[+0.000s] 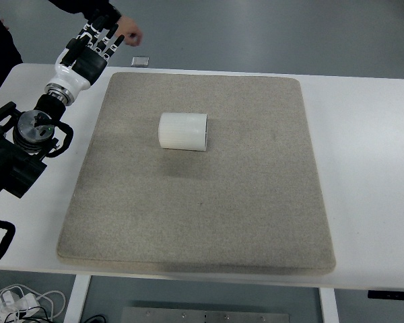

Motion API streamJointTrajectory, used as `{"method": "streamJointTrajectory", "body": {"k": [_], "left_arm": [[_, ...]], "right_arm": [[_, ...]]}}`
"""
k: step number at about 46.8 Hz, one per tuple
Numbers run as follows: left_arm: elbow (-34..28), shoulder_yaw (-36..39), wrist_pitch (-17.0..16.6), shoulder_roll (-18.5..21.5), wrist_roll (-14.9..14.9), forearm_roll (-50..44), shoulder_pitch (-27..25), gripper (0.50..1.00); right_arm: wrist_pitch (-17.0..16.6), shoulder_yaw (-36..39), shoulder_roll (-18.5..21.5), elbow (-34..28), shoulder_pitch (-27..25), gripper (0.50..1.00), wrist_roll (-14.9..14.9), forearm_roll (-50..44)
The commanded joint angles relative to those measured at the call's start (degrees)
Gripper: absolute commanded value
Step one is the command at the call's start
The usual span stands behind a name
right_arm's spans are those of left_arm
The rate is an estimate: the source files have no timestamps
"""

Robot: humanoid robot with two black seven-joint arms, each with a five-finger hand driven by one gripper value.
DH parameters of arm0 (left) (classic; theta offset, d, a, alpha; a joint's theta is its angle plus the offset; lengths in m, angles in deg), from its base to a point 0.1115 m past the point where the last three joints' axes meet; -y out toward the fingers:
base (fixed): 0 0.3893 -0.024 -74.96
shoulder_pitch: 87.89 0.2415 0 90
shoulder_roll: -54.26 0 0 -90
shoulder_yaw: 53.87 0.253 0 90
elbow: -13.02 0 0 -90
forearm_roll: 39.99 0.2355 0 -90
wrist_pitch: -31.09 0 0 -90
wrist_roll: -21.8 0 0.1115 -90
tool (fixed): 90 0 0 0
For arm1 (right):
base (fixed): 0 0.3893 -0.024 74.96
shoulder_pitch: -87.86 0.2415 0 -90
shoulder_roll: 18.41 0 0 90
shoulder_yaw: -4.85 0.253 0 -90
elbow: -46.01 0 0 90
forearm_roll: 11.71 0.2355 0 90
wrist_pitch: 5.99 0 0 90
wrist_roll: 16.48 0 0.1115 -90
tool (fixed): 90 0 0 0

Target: Upright white cup

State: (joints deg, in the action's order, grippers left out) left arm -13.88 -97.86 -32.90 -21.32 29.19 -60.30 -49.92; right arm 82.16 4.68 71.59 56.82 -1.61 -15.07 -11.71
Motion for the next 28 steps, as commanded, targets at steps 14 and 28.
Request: {"method": "streamJointTrajectory", "body": {"k": [14,28], "left_arm": [[0.0,0.31,-0.17,0.18,-0.09,-0.09,-0.62,0.994],[0.61,0.92,0.97,2.46,-0.44,0.09,-1.58,0.994]], "right_arm": [[0.0,0.0,0.0,0.0,0.0,0.952,0.0,0.0],[0.0,0.0,0.0,0.0,0.0,0.952,0.0,0.0]]}}
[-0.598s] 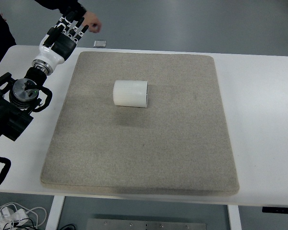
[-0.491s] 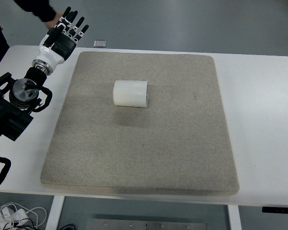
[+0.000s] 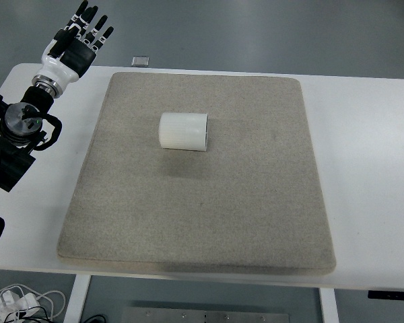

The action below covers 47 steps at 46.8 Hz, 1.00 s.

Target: Upright white cup

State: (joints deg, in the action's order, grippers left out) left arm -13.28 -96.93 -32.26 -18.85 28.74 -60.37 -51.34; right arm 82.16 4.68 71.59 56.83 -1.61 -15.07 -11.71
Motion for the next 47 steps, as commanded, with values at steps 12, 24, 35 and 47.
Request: {"method": "streamJointTrajectory", "body": {"k": [12,24,35,47], "left_arm": [[-0.24,0.17,0.42,0.08,-0.08,8.76,-1.31,0.992],[-4.01,0.26,1.04,0.34,-0.17,24.76,-3.24,0.992],[-15.18,0.35,-0.02,2.98,-0.52,41.72,-2.98,0.992],[-25.9,3.6,-0.28,6.75,-1.22,62.64,-2.98,0.992]], "right_arm": [[0.0,0.0,0.0,0.0,0.0,0.952,0.0,0.0],[0.0,0.0,0.0,0.0,0.0,0.952,0.0,0.0],[0.0,0.0,0.0,0.0,0.0,0.952,0.0,0.0],[0.0,0.0,0.0,0.0,0.0,0.952,0.0,0.0]]}}
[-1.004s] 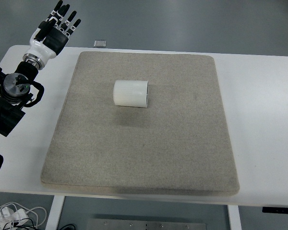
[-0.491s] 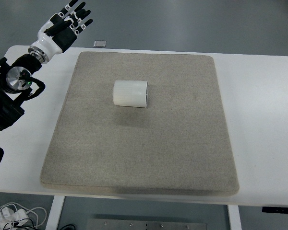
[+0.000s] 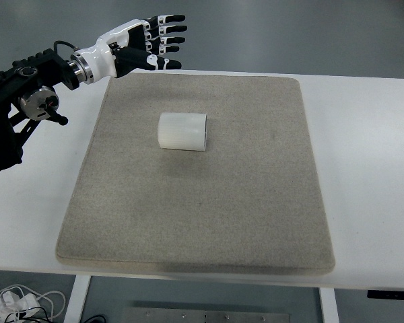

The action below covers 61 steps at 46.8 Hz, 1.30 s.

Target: Upright white cup

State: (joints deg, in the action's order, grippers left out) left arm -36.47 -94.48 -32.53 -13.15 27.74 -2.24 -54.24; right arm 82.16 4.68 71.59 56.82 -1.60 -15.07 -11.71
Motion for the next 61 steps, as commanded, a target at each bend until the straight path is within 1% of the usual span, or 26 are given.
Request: {"method": "streamJointTrajectory", "body": {"k": [1,5,9,17,21,24,29,35,38,43,49,53,57,61], "left_arm": [[-3.68,1.5,-0.01,1.4,-0.58,5.83,-0.07,0.992],[-7.55,2.82,-0.01,2.55,-2.6,10.58,-0.07,0.992],[-11.06,2.99,-0.01,3.51,-5.23,15.59,-0.07,0.992],[-15.37,2.99,-0.01,3.43,-10.85,25.08,-0.77,0.992],[-17.04,3.34,0.07,3.25,-15.25,26.93,-1.47,0.992],[-17.92,4.48,0.07,3.16,-17.97,27.11,-2.26,0.992],[-18.1,7.29,-0.1,2.81,-20.26,27.2,-4.2,0.992],[-17.84,9.58,-0.45,2.81,-21.23,27.29,-5.69,0.992],[-17.4,10.02,-1.33,2.64,-21.67,28.16,-5.87,0.992],[-16.0,10.73,-1.77,0.7,-21.67,29.92,-6.05,0.992],[-14.15,12.39,-1.68,0.0,-21.67,30.8,-6.83,0.99],[-13.27,13.54,-1.95,-1.84,-21.59,30.98,-7.1,0.988],[-11.34,13.54,-2.12,-2.55,-21.5,32.21,-7.19,0.988],[-9.76,13.63,-2.21,-4.13,-21.06,34.05,-7.19,0.986]], "right_arm": [[0.0,0.0,0.0,0.0,-0.01,0.952,0.0,0.0],[0.0,0.0,0.0,0.0,-0.01,0.952,0.0,0.0],[0.0,0.0,0.0,0.0,-0.01,0.952,0.0,0.0],[0.0,0.0,0.0,0.0,-0.01,0.952,0.0,0.0],[0.0,0.0,0.0,0.0,-0.01,0.952,0.0,0.0],[0.0,0.0,0.0,0.0,-0.01,0.952,0.0,0.0],[0.0,0.0,0.0,0.0,-0.01,0.952,0.0,0.0],[0.0,0.0,0.0,0.0,-0.01,0.952,0.0,0.0],[0.0,0.0,0.0,0.0,-0.01,0.952,0.0,0.0],[0.0,0.0,0.0,0.0,-0.01,0.952,0.0,0.0],[0.0,0.0,0.0,0.0,-0.01,0.952,0.0,0.0],[0.0,0.0,0.0,0.0,-0.01,0.952,0.0,0.0],[0.0,0.0,0.0,0.0,-0.01,0.952,0.0,0.0],[0.0,0.0,0.0,0.0,-0.01,0.952,0.0,0.0]]}}
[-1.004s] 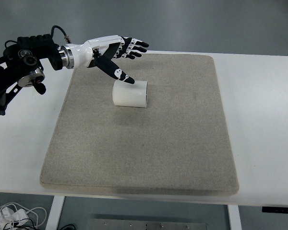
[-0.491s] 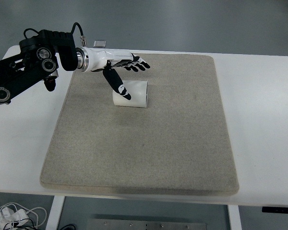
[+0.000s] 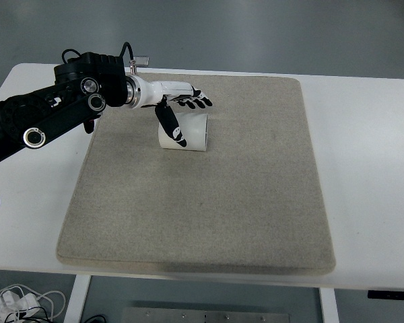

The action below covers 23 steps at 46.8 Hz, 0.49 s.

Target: Upright white cup

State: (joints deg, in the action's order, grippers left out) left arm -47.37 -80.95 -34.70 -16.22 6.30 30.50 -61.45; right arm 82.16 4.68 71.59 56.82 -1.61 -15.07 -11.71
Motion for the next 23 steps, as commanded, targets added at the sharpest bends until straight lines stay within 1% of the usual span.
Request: {"method": "streamJointTrajectory", "body": {"k": [1,17,23], "left_arm": [[1.5,0.1,-0.05,-1.32,0.38,1.58,0.01,0.986],[4.14,1.77,-0.57,-3.34,0.73,2.81,0.1,0.981],[4.14,2.29,-0.66,-3.78,0.73,3.42,0.1,0.964]], "right_arm": [[0.0,0.0,0.0,0.0,0.01,0.952,0.0,0.0],[0.0,0.0,0.0,0.0,0.01,0.952,0.0,0.0],[0.0,0.0,0.0,0.0,0.01,0.952,0.0,0.0]]}}
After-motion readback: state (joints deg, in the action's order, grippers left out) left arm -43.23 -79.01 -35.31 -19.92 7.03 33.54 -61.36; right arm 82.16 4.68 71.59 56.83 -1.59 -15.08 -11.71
